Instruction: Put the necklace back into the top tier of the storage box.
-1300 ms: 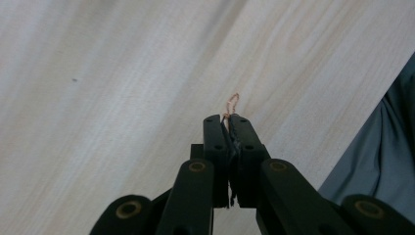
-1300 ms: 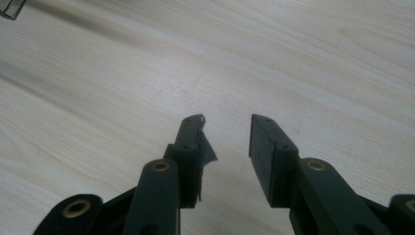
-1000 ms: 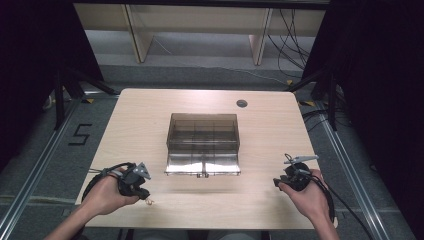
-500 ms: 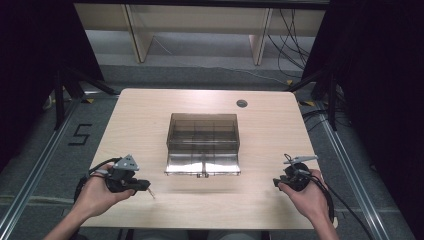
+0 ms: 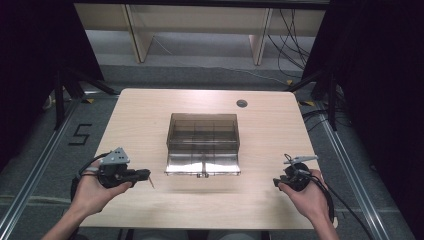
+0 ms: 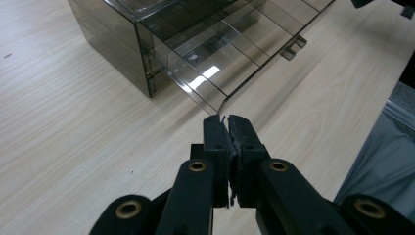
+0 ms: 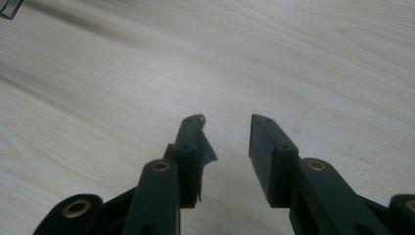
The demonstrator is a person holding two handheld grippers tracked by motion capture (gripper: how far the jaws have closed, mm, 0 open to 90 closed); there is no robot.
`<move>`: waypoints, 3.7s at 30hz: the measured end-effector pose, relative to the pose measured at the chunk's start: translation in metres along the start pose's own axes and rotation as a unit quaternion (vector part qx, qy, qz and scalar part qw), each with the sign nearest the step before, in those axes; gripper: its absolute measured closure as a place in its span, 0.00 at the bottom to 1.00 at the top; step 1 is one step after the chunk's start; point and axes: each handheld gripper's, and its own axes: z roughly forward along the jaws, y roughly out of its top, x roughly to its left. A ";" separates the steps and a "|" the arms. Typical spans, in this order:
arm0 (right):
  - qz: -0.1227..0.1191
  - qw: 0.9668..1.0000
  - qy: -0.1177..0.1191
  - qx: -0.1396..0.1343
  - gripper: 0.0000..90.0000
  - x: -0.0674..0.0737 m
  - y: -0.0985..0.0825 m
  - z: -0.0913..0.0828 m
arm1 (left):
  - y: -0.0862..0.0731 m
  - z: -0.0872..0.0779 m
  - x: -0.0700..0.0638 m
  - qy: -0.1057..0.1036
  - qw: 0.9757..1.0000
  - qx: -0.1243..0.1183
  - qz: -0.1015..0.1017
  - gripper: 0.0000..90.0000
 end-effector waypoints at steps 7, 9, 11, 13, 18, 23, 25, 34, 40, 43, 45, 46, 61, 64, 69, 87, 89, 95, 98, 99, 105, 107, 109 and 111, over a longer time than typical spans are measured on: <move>-0.007 1.000 -0.002 -0.003 0.74 0.000 0.000 0.001 | 0.003 -0.003 -0.001 -0.002 0.999 -0.042 0.003 0.96; -0.010 1.000 -0.002 -0.003 0.74 -0.001 0.000 0.001 | 0.003 -0.005 -0.001 -0.004 0.998 -0.061 0.000 0.96; -0.012 1.000 -0.002 -0.002 0.74 -0.001 -0.001 0.001 | 0.004 -0.007 -0.002 -0.004 0.997 -0.081 -0.006 0.96; -0.002 1.000 -0.002 -0.004 0.74 0.000 0.000 0.001 | 0.005 -0.008 -0.002 -0.003 0.995 -0.098 -0.011 0.96; -0.010 1.000 -0.003 -0.003 0.74 -0.001 -0.001 0.001 | 0.004 -0.009 -0.001 -0.004 0.993 -0.117 -0.013 0.96; -0.011 1.000 -0.002 -0.002 0.74 -0.001 -0.001 0.001 | 0.005 -0.012 0.000 -0.001 0.990 -0.140 -0.013 0.96; -0.011 1.000 -0.002 -0.002 0.74 -0.001 -0.001 0.001 | 0.006 -0.013 0.000 0.001 0.990 -0.138 -0.012 0.96; -0.011 1.000 -0.003 -0.003 0.74 -0.001 -0.001 0.001 | 0.010 -0.014 -0.001 -0.002 0.982 -0.188 0.003 0.96; -0.012 1.000 -0.002 -0.006 0.74 -0.001 -0.001 0.001 | 0.013 -0.014 -0.001 0.000 0.979 -0.202 0.006 0.96; -0.011 1.000 -0.003 -0.003 0.74 -0.001 -0.001 0.001 | 0.014 -0.014 -0.001 0.009 0.979 -0.204 0.010 0.96; -0.003 1.000 -0.002 -0.003 0.74 0.000 0.000 0.000 | 0.015 -0.014 -0.001 0.012 0.979 -0.204 0.013 0.96; -0.003 1.000 -0.002 -0.003 0.74 0.000 0.000 0.000 | 0.015 -0.014 -0.001 0.012 0.979 -0.204 0.013 0.96; -0.002 1.000 -0.003 -0.006 0.74 -0.001 0.000 0.000 | 0.028 -0.014 -0.004 0.029 0.975 -0.219 0.038 0.96; -0.002 1.000 -0.003 -0.004 0.74 0.000 0.000 0.000 | 0.030 -0.013 -0.005 0.028 0.974 -0.219 0.040 0.96; -0.001 1.000 -0.003 -0.006 0.74 -0.001 0.000 0.000 | 0.035 -0.012 -0.006 0.026 0.974 -0.222 0.044 0.96; -0.001 1.000 -0.002 -0.006 0.74 -0.001 -0.001 0.000 | 0.052 -0.007 -0.012 0.018 0.972 -0.227 0.060 0.96; -0.001 1.000 -0.002 -0.006 0.74 -0.001 -0.001 0.000 | 0.053 -0.007 -0.012 0.018 0.972 -0.228 0.061 0.96; -0.002 1.000 -0.001 -0.005 0.74 -0.001 0.000 0.000 | 0.057 -0.004 -0.013 0.014 0.971 -0.228 0.063 0.96; -0.002 1.000 -0.001 -0.005 0.74 -0.001 -0.001 0.000 | 0.058 -0.003 -0.014 0.012 0.971 -0.229 0.063 0.96; -0.002 1.000 0.000 -0.005 0.74 -0.001 -0.001 0.000 | 0.058 -0.001 -0.014 0.012 0.972 -0.227 0.064 0.96; -0.004 1.000 -0.001 -0.006 0.74 -0.002 -0.001 0.000 | 0.059 0.003 -0.014 0.010 0.973 -0.221 0.065 0.96; -0.002 1.000 -0.001 -0.005 0.74 -0.001 -0.001 0.000 | 0.059 0.005 -0.015 0.009 0.973 -0.219 0.066 0.96; -0.002 1.000 -0.001 -0.005 0.74 -0.001 -0.001 0.000 | 0.059 0.007 -0.015 0.007 0.973 -0.221 0.068 0.96; -0.001 1.000 -0.001 -0.005 0.74 -0.001 -0.001 0.000 | 0.059 0.007 -0.016 0.009 0.974 -0.216 0.070 0.96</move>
